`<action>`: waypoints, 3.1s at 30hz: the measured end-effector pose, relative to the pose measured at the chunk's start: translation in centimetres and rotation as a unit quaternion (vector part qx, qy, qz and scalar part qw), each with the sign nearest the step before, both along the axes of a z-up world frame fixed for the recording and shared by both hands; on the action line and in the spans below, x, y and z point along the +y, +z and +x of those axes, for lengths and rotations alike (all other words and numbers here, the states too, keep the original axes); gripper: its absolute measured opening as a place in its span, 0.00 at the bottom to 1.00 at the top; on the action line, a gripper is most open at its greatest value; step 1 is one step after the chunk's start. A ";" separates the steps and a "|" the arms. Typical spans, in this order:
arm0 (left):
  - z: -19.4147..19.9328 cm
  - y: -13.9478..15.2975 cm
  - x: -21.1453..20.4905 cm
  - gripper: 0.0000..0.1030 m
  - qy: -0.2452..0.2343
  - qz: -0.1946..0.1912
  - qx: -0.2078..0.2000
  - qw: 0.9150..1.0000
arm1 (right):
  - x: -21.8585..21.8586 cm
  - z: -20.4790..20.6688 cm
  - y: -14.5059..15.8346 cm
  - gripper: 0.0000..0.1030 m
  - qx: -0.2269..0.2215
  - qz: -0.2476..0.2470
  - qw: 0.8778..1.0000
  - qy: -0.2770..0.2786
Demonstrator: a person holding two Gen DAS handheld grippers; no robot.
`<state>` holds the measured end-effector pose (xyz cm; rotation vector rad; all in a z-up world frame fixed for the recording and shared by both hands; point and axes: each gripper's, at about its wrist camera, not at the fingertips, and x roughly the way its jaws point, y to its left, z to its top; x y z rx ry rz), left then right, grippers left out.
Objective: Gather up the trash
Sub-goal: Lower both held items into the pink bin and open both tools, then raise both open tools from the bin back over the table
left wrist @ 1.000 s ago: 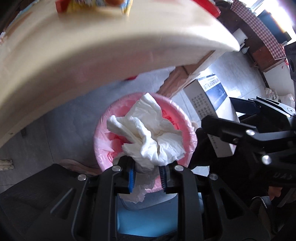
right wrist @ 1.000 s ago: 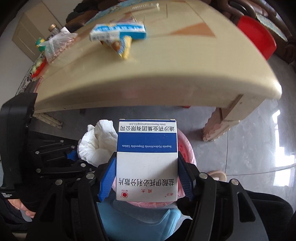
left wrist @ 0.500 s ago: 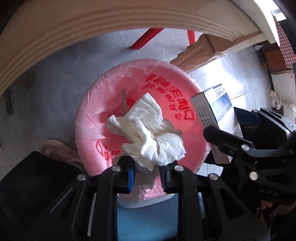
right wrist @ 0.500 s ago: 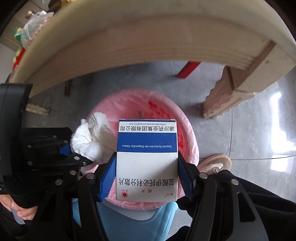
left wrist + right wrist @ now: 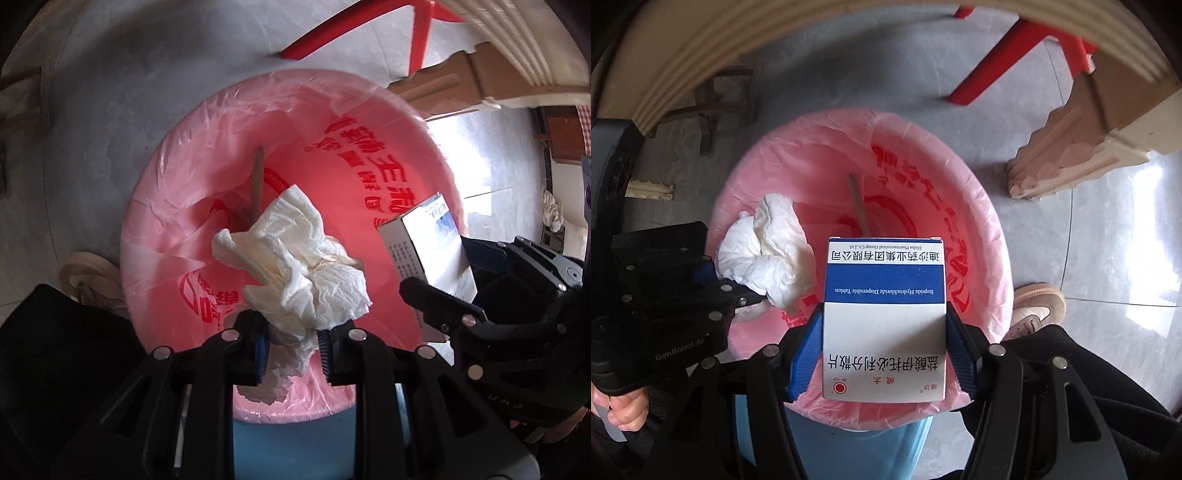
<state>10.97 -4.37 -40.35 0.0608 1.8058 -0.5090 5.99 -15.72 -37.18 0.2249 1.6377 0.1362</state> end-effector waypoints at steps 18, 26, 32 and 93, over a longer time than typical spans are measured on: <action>0.5 -0.6 -0.6 0.40 -0.008 0.017 -0.001 1.000 | 0.1 0.4 -2.0 0.59 0.032 -0.002 0.999 0.002; 1.1 0.1 1.1 0.56 0.015 0.011 -0.014 1.000 | -1.1 0.6 -1.3 0.71 0.017 0.010 0.999 -0.025; 1.0 0.4 1.1 0.56 0.007 0.020 -0.025 0.999 | -1.2 0.5 -0.9 0.71 0.009 0.008 1.000 -0.026; 17.4 31.1 1.6 0.65 -0.372 0.059 -0.253 0.891 | 2.6 17.3 37.3 0.86 -0.257 0.120 0.835 0.471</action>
